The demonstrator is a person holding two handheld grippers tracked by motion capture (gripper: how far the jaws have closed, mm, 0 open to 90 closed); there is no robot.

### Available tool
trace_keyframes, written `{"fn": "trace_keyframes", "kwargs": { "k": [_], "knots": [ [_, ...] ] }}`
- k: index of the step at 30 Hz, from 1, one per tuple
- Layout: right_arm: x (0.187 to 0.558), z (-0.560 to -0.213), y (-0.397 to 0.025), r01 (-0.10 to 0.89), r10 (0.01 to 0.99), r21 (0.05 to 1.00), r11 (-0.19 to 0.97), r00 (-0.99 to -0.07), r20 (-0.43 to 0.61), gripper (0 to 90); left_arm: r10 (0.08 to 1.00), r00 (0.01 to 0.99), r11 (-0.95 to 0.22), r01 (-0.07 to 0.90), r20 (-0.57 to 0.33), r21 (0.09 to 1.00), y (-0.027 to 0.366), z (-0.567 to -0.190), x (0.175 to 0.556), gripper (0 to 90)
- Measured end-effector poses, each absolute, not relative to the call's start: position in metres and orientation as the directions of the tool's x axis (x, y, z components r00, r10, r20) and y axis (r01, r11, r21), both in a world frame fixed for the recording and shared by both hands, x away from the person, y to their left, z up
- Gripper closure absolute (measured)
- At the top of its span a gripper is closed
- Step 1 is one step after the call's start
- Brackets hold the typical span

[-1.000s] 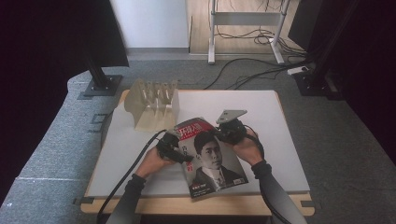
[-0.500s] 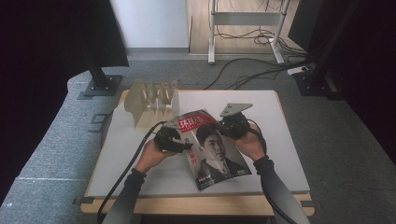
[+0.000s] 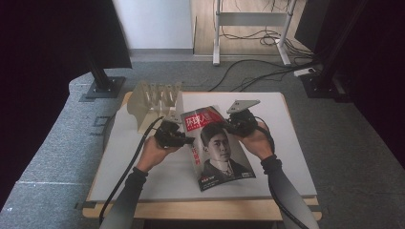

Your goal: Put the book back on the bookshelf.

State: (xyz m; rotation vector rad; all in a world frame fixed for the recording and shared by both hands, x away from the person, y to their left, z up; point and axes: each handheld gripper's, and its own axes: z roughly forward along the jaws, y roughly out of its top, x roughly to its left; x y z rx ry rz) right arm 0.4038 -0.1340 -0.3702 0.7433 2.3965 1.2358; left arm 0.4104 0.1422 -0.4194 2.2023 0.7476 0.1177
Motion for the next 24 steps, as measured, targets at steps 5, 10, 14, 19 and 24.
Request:
{"fn": "trace_keyframes", "kwargs": {
  "k": [5, 10, 14, 19, 24],
  "knots": [
    [0.415, -0.370, -0.142, 0.321, 0.624, 0.817, 0.479, -0.779, -0.059, 84.5, 0.558, 0.825, -0.522, 0.430, -0.087, 0.737, 0.139, -0.405, 0.408, 75.1],
    [0.420, -0.361, -0.150, 0.323, 0.655, 0.837, 0.443, -0.753, -0.056, 84.2, 0.573, 0.819, -0.519, 0.333, 0.032, 0.788, 0.137, -0.388, 0.401, 79.0],
    [0.416, -0.350, -0.151, 0.300, 0.666, 0.856, 0.421, -0.743, -0.067, 84.2, 0.589, 0.800, -0.511, 0.261, 0.112, 0.819, 0.136, -0.376, 0.395, 82.2],
    [0.413, -0.350, -0.156, 0.294, 0.665, 0.859, 0.419, -0.744, -0.070, 84.3, 0.559, 0.821, -0.520, 0.239, 0.115, 0.820, 0.140, -0.373, 0.386, 82.4],
    [0.404, -0.351, -0.168, 0.290, 0.653, 0.864, 0.411, -0.755, -0.057, 83.7, 0.517, 0.849, -0.549, 0.229, 0.111, 0.804, 0.138, -0.369, 0.377, 81.0]
  ]
}}
